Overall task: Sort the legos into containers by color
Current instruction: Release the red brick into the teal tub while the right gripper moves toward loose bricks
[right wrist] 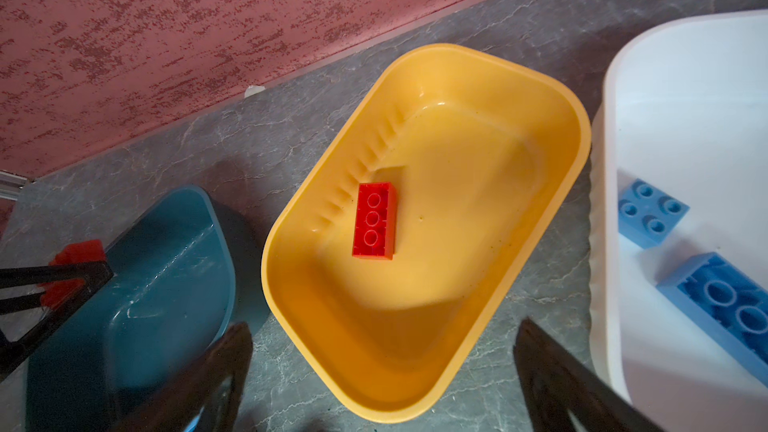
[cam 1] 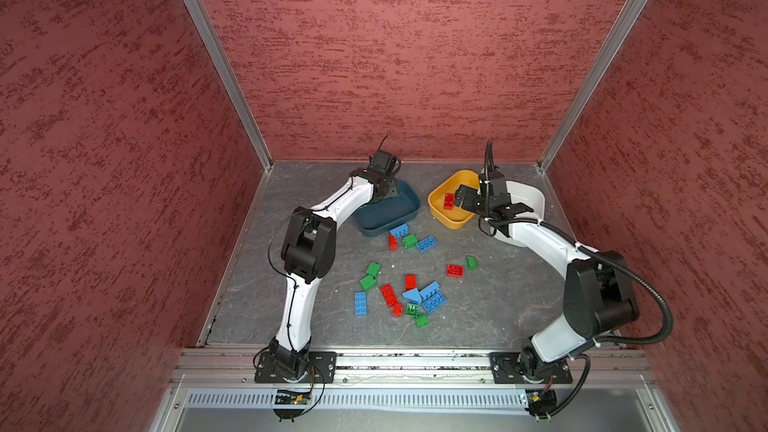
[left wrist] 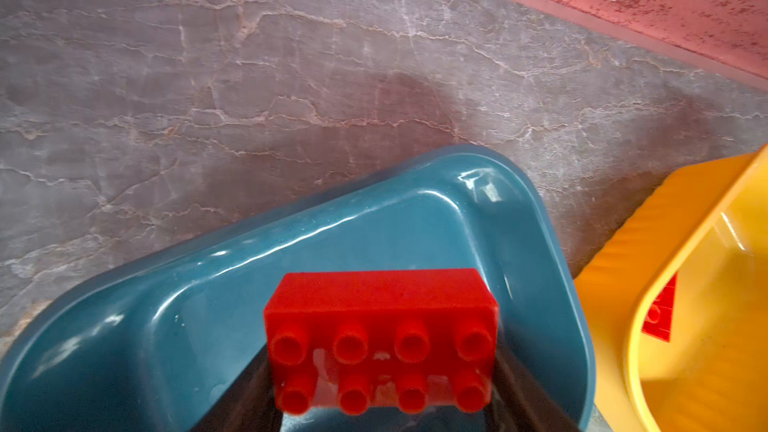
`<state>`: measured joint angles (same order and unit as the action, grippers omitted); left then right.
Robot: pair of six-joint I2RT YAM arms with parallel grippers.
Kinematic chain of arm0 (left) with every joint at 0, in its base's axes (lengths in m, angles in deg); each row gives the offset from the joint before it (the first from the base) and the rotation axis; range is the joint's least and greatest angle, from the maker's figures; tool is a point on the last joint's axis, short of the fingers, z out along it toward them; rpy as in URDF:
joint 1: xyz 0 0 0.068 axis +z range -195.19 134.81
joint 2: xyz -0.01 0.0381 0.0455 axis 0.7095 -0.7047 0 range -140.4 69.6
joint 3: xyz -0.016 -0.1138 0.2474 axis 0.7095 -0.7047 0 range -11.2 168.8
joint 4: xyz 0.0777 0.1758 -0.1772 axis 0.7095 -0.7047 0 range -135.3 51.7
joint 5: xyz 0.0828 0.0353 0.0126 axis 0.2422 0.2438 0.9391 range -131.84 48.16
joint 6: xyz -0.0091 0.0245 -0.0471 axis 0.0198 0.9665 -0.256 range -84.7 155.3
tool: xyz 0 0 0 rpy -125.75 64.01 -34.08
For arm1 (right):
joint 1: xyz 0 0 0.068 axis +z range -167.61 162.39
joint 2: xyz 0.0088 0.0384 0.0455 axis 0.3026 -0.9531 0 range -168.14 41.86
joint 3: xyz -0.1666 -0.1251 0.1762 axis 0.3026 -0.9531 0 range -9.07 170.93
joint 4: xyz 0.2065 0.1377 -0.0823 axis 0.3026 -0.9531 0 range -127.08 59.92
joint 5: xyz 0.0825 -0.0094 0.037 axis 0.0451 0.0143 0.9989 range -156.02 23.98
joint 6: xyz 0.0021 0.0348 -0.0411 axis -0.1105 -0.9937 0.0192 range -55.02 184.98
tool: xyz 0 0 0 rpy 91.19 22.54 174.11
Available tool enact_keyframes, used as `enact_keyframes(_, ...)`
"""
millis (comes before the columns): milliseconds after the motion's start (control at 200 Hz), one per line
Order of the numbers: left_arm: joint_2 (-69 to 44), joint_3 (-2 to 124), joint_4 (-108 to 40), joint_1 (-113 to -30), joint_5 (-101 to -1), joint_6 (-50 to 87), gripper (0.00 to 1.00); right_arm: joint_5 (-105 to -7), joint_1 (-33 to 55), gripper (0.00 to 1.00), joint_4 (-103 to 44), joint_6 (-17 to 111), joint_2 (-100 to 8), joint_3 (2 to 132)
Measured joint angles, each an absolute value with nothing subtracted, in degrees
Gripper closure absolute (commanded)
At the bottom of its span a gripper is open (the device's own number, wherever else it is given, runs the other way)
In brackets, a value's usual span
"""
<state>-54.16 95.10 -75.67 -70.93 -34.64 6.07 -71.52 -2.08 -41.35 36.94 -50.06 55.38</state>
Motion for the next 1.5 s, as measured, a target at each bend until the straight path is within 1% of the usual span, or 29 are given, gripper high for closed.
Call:
enact_keyframes(95,-54.2,95.1,-75.8,-70.9,-35.6,6.5,0.64,-70.9,-2.1,0.01,-41.6,37.0,-50.1,54.7)
enact_keyframes(240,-54.2,95.1,-75.8,-71.0,-36.5,6.8,0.4,-69.0,-2.1,0.01,-42.0,37.6,-50.1,54.0)
enact_keyframes(356,-54.1,94.8,-75.4,-71.0,-37.3,7.1,0.27,-66.6,-1.9,0.01,-41.9,38.8,-50.1,53.8)
enact_keyframes(501,-53.9,93.3,-74.5,-71.3,-38.0,7.8,0.17,-63.9,-1.2,0.01,-41.9,41.5,-50.1,53.4)
enact_keyframes(551,-53.7,92.8,-74.3,-71.5,-38.0,8.2,0.06,-63.3,-0.8,0.01,-42.0,42.6,-50.1,53.2)
enact_keyframes(601,-53.3,92.3,-74.2,-71.6,-38.1,8.2,0.0,-62.6,-0.3,0.02,-42.2,43.7,-50.1,53.0)
enact_keyframes(736,-51.5,90.9,-73.3,-71.9,-38.3,8.2,0.01,-60.0,1.2,0.02,-42.5,47.6,-50.1,53.0)
enact_keyframes(872,-48.3,88.2,-71.7,-71.9,-38.4,8.2,0.01,-58.1,3.8,0.02,-44.2,55.1,-50.6,53.0)
enact_keyframes(1082,-40.6,80.7,-68.1,-71.9,-38.3,7.7,0.01,-57.2,9.7,0.02,-49.4,66.9,-55.5,53.3)
enact_keyframes(1292,-33.8,72.9,-65.2,-71.4,-38.0,6.6,0.01,-57.2,11.8,0.02,-53.4,71.5,-61.8,56.2)
enact_keyframes(1503,-31.5,68.3,-64.5,-70.5,-37.4,5.4,0.01,-57.8,13.3,0.04,-54.7,73.2,-65.4,59.9)
